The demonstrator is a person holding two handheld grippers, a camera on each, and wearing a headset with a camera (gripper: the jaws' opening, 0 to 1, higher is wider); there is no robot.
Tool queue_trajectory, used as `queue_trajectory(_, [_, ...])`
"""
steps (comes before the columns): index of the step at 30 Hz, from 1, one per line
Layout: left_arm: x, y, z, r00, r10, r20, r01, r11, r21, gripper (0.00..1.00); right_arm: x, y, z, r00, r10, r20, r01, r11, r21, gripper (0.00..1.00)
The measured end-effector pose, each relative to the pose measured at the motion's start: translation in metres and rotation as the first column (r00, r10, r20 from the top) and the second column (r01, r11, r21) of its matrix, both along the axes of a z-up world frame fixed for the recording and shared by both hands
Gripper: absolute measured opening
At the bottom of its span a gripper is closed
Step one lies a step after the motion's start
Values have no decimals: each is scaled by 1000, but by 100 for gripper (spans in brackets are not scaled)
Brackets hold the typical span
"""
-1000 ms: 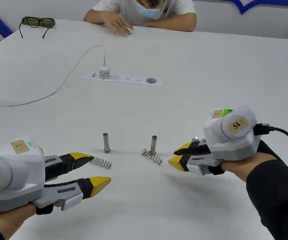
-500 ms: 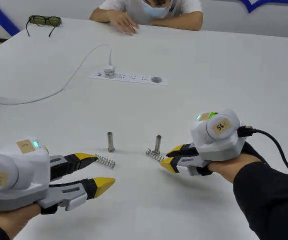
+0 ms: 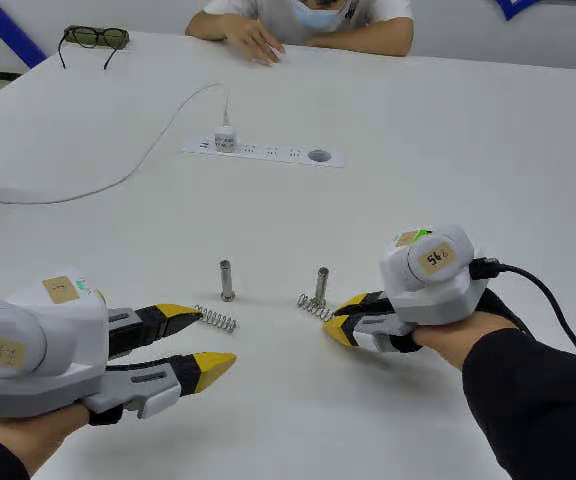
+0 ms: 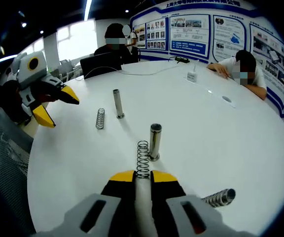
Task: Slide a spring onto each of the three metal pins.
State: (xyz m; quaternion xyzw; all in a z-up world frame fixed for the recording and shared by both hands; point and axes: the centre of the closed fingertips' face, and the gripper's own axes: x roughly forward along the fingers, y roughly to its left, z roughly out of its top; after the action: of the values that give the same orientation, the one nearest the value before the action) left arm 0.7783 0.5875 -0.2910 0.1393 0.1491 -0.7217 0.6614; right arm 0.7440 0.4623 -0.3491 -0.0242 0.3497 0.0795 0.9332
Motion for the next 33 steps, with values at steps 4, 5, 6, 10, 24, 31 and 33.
queue_trajectory(4, [-1, -1, 0, 1000, -4, 1, 4, 1000, 2, 38, 1, 0, 0, 1000, 1, 2, -1, 1000, -3, 12])
queue_trajectory(5, [-2, -1, 0, 1000, -6, 2, 6, 1000, 2, 38, 1, 1, 0, 1000, 2, 1, -2, 1000, -4, 12])
queue_trajectory(6, [-2, -1, 0, 1000, -9, 3, 9, 1000, 3, 38, 1, 1, 0, 1000, 4, 2, -4, 1000, -6, 12])
queue_trajectory(10, [-4, -2, -1, 1000, -18, 7, 18, 1000, 6, 37, -1, 5, 3, 1000, 15, -1, -15, 1000, 3, 11])
queue_trajectory(24, [-17, -17, -4, 995, -97, 33, 96, 995, 20, 37, -18, 25, 26, 994, 109, -30, -108, 994, 5, 11])
queue_trajectory(31, [-26, -29, -3, 983, -165, 78, 163, 986, 32, 36, -27, 43, 45, 976, 213, -48, -214, 977, -14, 11])
queue_trajectory(33, [-28, -31, -3, 980, -178, 87, 175, 984, 35, 36, -30, 49, 47, 969, 242, -57, -243, 970, -13, 11])
